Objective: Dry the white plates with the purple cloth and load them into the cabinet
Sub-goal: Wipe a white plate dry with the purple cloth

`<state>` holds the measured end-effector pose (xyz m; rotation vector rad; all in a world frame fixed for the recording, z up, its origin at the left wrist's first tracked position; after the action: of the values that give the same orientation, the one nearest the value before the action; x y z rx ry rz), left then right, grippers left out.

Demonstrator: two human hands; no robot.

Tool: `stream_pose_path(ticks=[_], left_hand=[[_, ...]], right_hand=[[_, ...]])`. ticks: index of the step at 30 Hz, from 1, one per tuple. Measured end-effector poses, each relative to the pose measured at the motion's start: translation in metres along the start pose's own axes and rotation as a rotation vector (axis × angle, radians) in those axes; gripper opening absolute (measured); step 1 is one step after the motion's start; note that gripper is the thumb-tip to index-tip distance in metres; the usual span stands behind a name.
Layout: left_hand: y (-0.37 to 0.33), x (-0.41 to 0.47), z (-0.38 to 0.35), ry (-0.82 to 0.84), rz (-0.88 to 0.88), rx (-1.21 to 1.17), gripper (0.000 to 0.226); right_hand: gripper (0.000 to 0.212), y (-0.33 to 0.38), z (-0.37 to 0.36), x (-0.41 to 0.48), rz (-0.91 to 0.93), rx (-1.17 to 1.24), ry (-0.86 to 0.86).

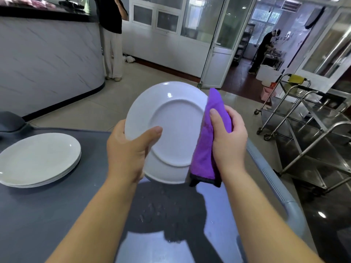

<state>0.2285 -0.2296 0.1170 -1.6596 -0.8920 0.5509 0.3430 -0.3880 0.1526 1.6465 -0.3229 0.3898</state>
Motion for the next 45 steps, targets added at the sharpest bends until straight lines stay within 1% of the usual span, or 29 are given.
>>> stream_pose_path(ticks=[2,3,4,5,7,9,11,12,13,14,16,17,18,20,22,23,25,27,28,29,31,32,34,36,38,40,41,43,45], left_hand=[[0.003,-0.011,-0.008,-0.07,-0.02,-0.047,0.042],[0.006,-0.014,-0.01,-0.082,-0.028,-0.062,0.043],[0.009,-0.016,-0.011,-0.072,-0.019,-0.073,0.044],[0.01,-0.016,-0.01,-0.043,0.007,-0.082,0.047],[0.011,-0.011,-0.003,0.058,0.085,-0.09,0.054],[0.007,-0.004,0.004,0.145,0.109,-0.045,0.06],[0.002,0.001,0.01,0.143,0.093,0.012,0.057],[-0.001,0.002,0.011,0.124,0.09,0.03,0.057],[-0.001,0.002,0.011,0.095,0.081,0.035,0.056],[-0.001,0.0,0.009,0.064,0.071,0.036,0.056],[0.001,-0.008,0.003,-0.007,0.054,0.027,0.049],[0.003,-0.013,-0.001,-0.04,0.052,0.007,0.046],[0.005,-0.018,-0.004,-0.061,0.057,-0.016,0.043],[0.007,-0.02,-0.005,-0.036,0.07,-0.048,0.038],[0.007,-0.014,0.001,0.079,0.104,-0.048,0.048],[0.006,-0.009,0.006,0.144,0.116,-0.028,0.055],[0.004,-0.002,0.011,0.225,0.115,-0.003,0.051],[0.004,0.001,0.01,0.201,0.103,-0.007,0.051],[0.006,0.001,0.009,0.166,0.102,-0.012,0.056],[0.007,0.0,0.008,0.131,0.093,-0.019,0.057],[0.008,-0.003,0.004,0.084,0.061,-0.011,0.057],[0.008,-0.004,0.002,0.07,0.045,-0.012,0.056],[0.008,-0.005,0.002,0.017,0.029,-0.035,0.051],[0.009,-0.006,0.002,-0.022,0.037,-0.021,0.033],[0.01,-0.008,0.004,-0.039,0.046,-0.008,0.015],[0.01,-0.01,0.005,-0.061,0.045,0.002,0.009],[0.009,-0.01,0.005,-0.066,0.032,0.016,0.009],[0.005,-0.01,0.003,-0.057,-0.006,0.051,0.01],[0.003,-0.011,0.001,-0.032,-0.029,0.091,0.011]], right_hand=[[0.035,-0.015,-0.007,-0.03,-0.165,0.132,-0.189],[0.037,-0.022,-0.011,-0.045,-0.25,0.184,-0.236],[0.038,-0.027,-0.013,-0.054,-0.294,0.209,-0.248],[0.037,-0.029,-0.012,-0.055,-0.291,0.221,-0.236],[0.029,-0.025,-0.004,-0.035,-0.227,0.195,-0.147],[0.025,-0.014,0.004,-0.008,-0.135,0.077,0.039],[0.028,0.0,0.007,0.008,-0.052,-0.035,0.236],[0.03,0.004,0.008,0.012,-0.018,-0.062,0.282],[0.031,0.006,0.008,0.014,0.012,-0.065,0.284],[0.031,0.006,0.008,0.013,0.032,-0.053,0.235],[0.032,-0.005,0.007,-0.002,-0.003,0.018,0.0],[0.033,-0.014,0.005,-0.017,-0.072,0.073,-0.123],[0.033,-0.024,0.001,-0.033,-0.161,0.134,-0.2],[0.03,-0.035,-0.004,-0.055,-0.276,0.219,-0.229],[0.025,-0.034,0.001,-0.043,-0.235,0.192,-0.154],[0.023,-0.028,0.004,-0.03,-0.193,0.144,-0.078],[0.024,-0.012,0.007,-0.005,-0.098,0.041,0.104],[0.029,0.003,0.007,0.008,-0.001,-0.043,0.229],[0.031,0.006,0.007,0.011,0.039,-0.061,0.234],[0.031,0.006,0.007,0.01,0.058,-0.052,0.21],[0.03,-0.003,0.007,-0.001,0.042,-0.002,0.074],[0.03,-0.012,0.007,-0.012,-0.001,0.039,-0.025],[0.037,-0.035,0.001,-0.039,-0.172,0.147,-0.179],[0.046,-0.051,-0.003,-0.06,-0.305,0.165,-0.201],[0.047,-0.057,-0.002,-0.062,-0.326,0.132,-0.162],[0.046,-0.054,0.001,-0.054,-0.261,0.038,-0.137],[0.05,-0.049,0.003,-0.05,-0.186,-0.035,-0.132],[0.057,-0.036,0.0,-0.043,0.067,-0.21,-0.102],[0.056,-0.025,-0.009,-0.036,0.286,-0.357,-0.026]])
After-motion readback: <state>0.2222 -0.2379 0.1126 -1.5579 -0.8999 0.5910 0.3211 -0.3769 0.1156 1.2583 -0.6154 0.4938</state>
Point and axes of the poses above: each hand's wrist, its own x-axis towards the middle knuckle, its own z-axis out of the back of the hand, y = z × x, the point moved 3 cm from there along x, towards the middle knuckle, and after that the axes turned 13 degrees about x, right-handed, at the moved point
